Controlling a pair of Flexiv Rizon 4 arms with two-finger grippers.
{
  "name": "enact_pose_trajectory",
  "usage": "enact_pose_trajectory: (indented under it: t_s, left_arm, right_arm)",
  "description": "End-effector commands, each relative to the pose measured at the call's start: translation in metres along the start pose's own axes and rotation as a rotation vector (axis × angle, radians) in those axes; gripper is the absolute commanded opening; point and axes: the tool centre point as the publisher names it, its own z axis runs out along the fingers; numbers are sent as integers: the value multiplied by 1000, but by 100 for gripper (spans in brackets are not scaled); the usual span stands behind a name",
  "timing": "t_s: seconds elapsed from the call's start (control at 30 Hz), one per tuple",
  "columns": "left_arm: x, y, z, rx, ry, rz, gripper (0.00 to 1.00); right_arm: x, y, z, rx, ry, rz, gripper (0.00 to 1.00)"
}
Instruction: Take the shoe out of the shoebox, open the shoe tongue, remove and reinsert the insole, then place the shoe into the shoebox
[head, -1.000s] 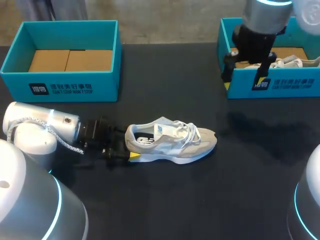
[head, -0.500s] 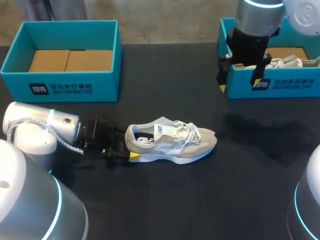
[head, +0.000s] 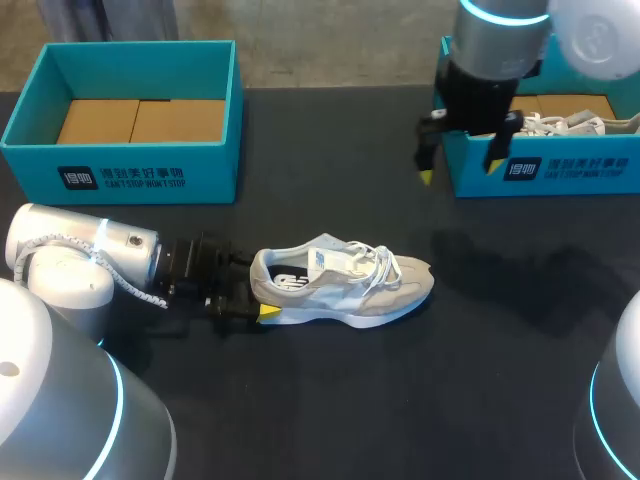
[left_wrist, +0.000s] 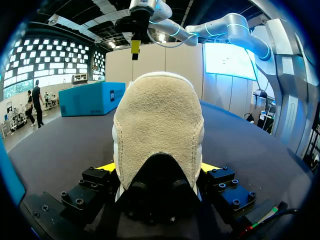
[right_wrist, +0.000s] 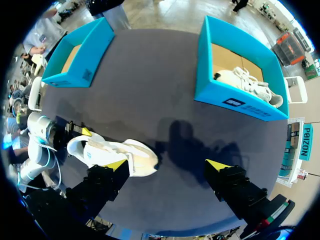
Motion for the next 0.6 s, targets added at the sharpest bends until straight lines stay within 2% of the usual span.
enact_pose_trajectory:
  t_s: [0.03, 0.23, 0.37, 0.6]
  left_arm:
    - [2, 2, 3, 0, -2, 1, 0]
    - [2, 2, 3, 0, -2, 1, 0]
    - [2, 2, 3, 0, -2, 1, 0]
    - [2, 2, 3, 0, -2, 1, 0]
  right_arm:
    - [32, -2, 5, 8, -33, 25, 100]
    - [63, -5, 2, 9, -41, 28, 100]
    - [79, -6, 7, 37, -59, 26, 100]
    - [123, -10, 18, 72, -111, 26, 100]
